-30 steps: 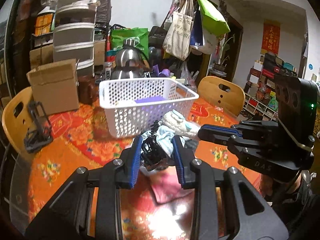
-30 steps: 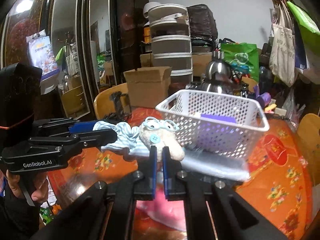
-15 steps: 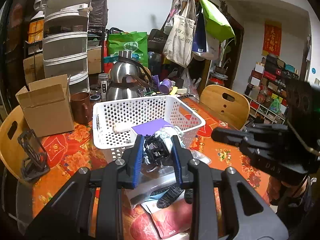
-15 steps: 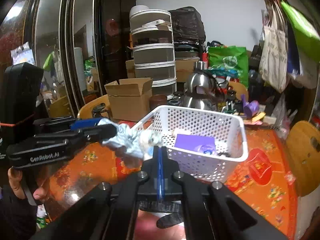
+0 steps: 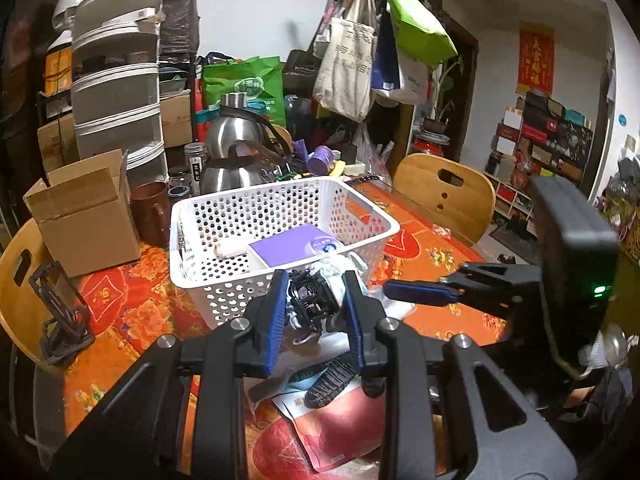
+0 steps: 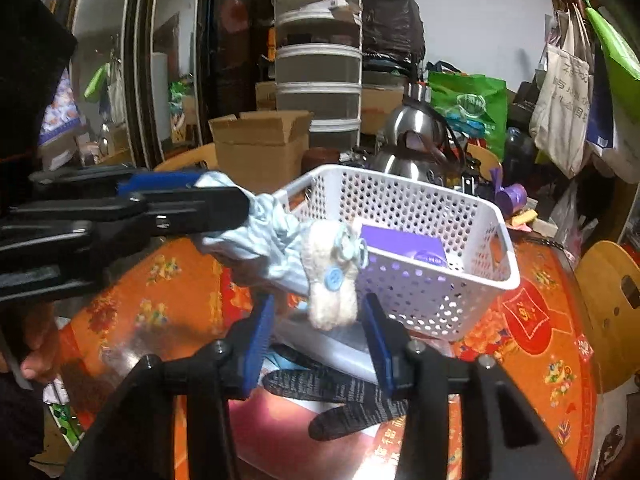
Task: Organize soft objects
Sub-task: 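Lift the plush toy with the right gripper while the left gripper carries the scrunchie over the basket, then open both grippers over the basket to drop the plush toy and scrunchie, then grasp the clear plastic bag with both grippers from its two ends, then carry the plastic bag over the basket and open both grippers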
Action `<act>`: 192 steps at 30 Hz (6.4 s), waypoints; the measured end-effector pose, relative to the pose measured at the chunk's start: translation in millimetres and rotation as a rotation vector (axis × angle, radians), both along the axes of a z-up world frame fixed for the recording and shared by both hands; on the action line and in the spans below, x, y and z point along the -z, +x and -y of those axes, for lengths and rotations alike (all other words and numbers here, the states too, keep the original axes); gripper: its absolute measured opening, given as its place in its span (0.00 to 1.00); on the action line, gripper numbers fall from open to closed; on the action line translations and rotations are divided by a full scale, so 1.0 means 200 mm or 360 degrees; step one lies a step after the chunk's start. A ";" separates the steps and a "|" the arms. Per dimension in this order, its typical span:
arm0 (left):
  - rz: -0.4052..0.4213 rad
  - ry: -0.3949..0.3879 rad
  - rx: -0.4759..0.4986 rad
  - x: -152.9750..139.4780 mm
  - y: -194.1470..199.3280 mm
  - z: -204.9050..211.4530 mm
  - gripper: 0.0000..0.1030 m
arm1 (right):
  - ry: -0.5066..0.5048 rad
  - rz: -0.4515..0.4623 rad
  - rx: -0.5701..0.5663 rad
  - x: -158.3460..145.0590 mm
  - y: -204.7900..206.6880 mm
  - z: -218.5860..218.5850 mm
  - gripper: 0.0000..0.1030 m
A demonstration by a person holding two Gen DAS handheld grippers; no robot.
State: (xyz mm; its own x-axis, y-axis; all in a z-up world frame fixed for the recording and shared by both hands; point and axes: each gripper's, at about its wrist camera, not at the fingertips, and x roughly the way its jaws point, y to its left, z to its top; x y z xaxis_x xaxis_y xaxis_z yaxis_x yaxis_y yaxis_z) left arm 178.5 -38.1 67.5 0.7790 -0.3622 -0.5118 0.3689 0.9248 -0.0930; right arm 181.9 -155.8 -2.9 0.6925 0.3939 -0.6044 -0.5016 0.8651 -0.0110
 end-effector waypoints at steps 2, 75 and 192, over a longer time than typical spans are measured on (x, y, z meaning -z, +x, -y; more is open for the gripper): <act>0.0003 0.0020 0.0014 0.02 -0.02 0.02 0.24 | -0.0006 -0.0004 0.0011 0.01 0.01 0.00 0.24; -0.0220 0.0037 -0.0324 0.31 0.82 -0.13 0.85 | 0.0089 -0.0011 0.0287 0.01 0.63 0.28 0.78; -0.0325 -0.0064 -0.0460 0.13 0.98 -0.27 0.01 | 0.0267 -0.0141 0.0404 -0.16 0.92 0.49 0.10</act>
